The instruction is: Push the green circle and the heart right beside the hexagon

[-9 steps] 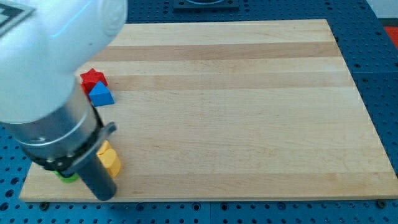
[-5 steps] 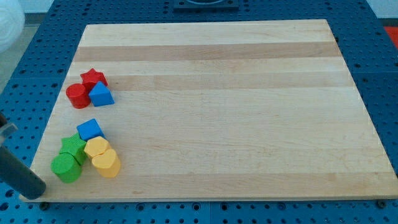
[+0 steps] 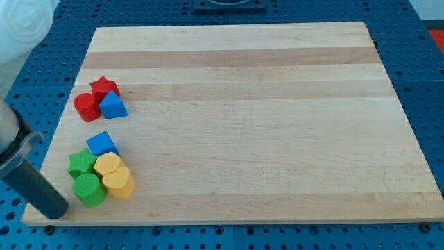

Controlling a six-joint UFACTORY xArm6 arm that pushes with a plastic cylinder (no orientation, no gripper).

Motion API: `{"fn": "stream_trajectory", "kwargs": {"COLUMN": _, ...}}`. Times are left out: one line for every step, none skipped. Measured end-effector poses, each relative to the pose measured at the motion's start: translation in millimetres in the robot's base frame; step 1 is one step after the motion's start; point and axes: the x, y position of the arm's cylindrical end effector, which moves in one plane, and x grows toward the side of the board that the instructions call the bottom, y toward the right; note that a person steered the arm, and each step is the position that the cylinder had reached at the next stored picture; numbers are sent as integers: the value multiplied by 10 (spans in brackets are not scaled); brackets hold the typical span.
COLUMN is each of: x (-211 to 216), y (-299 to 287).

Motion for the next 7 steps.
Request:
{"fn": "stream_trajectory", "kwargs": {"x": -94, "y": 11}}
{"fn": "stream_trajectory", "kwargs": {"x": -308, "y": 78}}
{"fn": "stream_trajectory", "kwargs": {"x": -318, "y": 196}}
{"fn": "stream_trajectory", "kwargs": {"x": -276, "y": 201}}
{"fn": "stream_trajectory", "kwargs": {"x": -227, "y": 205}}
{"fn": "stream_trajectory", "kwargs": {"x": -226, "y": 326}}
{"fn": "stream_trajectory", "kwargs": {"x": -226, "y": 484}}
